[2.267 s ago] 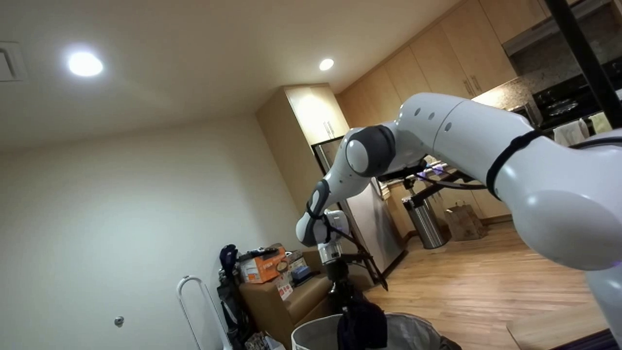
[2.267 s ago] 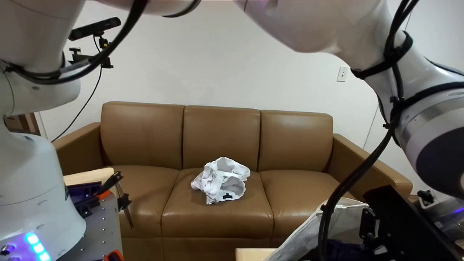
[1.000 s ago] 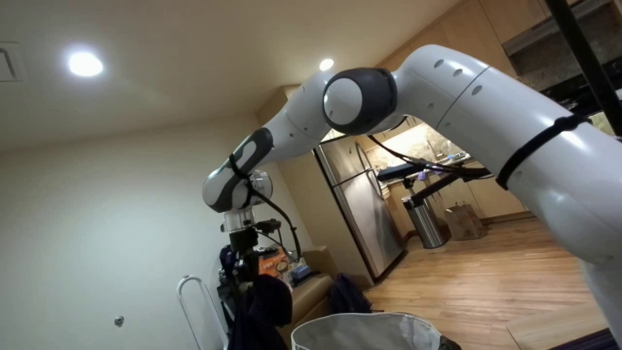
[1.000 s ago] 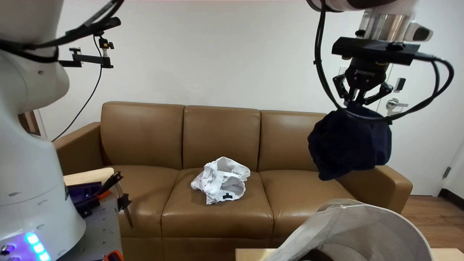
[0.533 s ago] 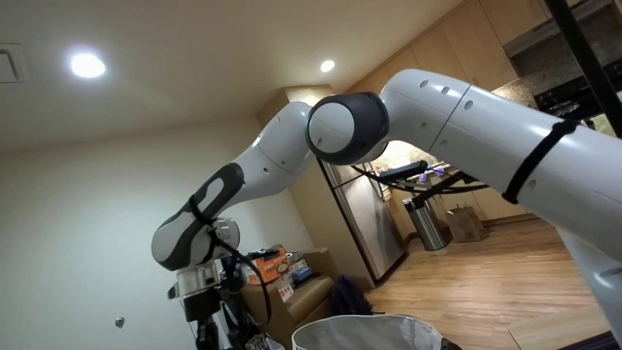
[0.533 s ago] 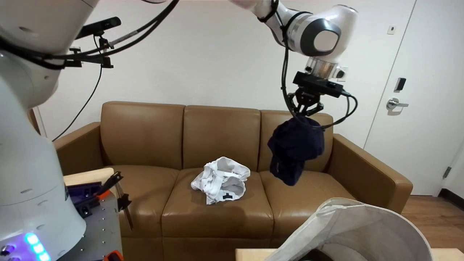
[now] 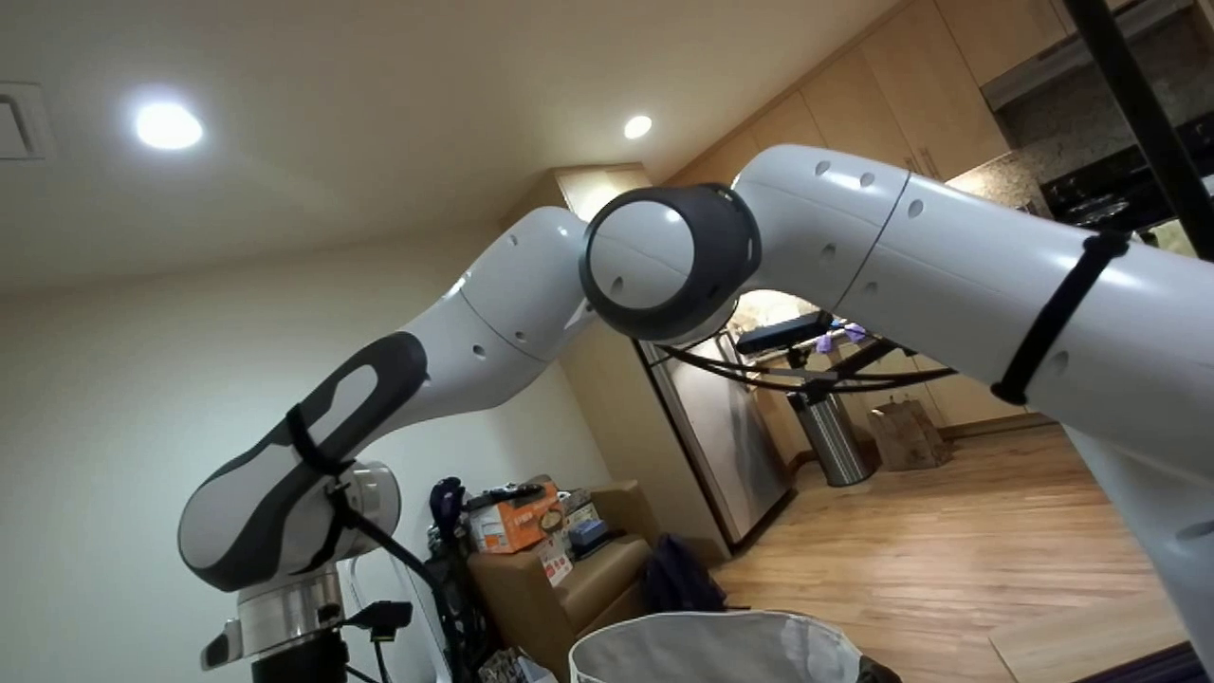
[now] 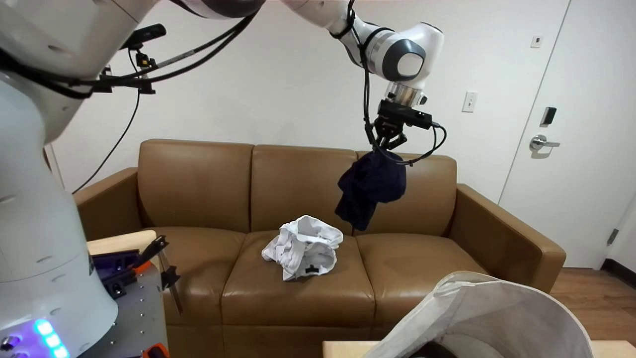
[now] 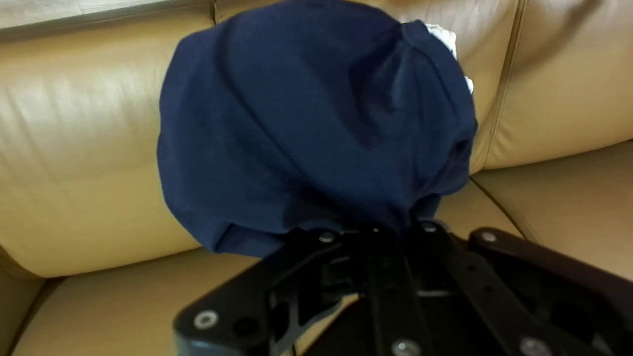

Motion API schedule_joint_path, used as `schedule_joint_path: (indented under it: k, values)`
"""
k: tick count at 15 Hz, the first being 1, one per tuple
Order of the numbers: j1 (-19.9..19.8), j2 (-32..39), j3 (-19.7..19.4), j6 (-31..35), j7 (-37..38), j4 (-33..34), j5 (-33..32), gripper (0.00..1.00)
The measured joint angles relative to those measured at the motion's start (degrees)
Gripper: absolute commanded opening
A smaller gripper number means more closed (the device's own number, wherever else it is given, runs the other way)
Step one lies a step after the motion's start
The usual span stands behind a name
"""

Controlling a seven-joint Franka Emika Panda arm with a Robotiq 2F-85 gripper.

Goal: Take the black clothing out of the pink laundry bag and place it on top of the white clothing on the sofa

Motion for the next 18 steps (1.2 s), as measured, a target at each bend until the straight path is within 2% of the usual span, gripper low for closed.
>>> schedule_joint_path:
  k: [5,7,9,12,15,18]
  values:
    - [-0.3,0.2,-0.4,-0.1,-0.6,0.2,-0.1,0.04]
    - [0.9,1.1,-0.3,0.0,-3.6,0.4,-0.9,0.04]
    - [3.5,3.4,0.2,0.0,-6.1,2.0,-2.1,0.04]
    - [9.9,9.6,1.1,-0.1,-7.5,6.6,-4.9,0.04]
    - [16.2,17.2,1.5,-0.9,-9.5,13.4,-8.5,0.04]
    - [19.9,24.8,1.5,-4.2,-14.7,20.1,-10.7,0.04]
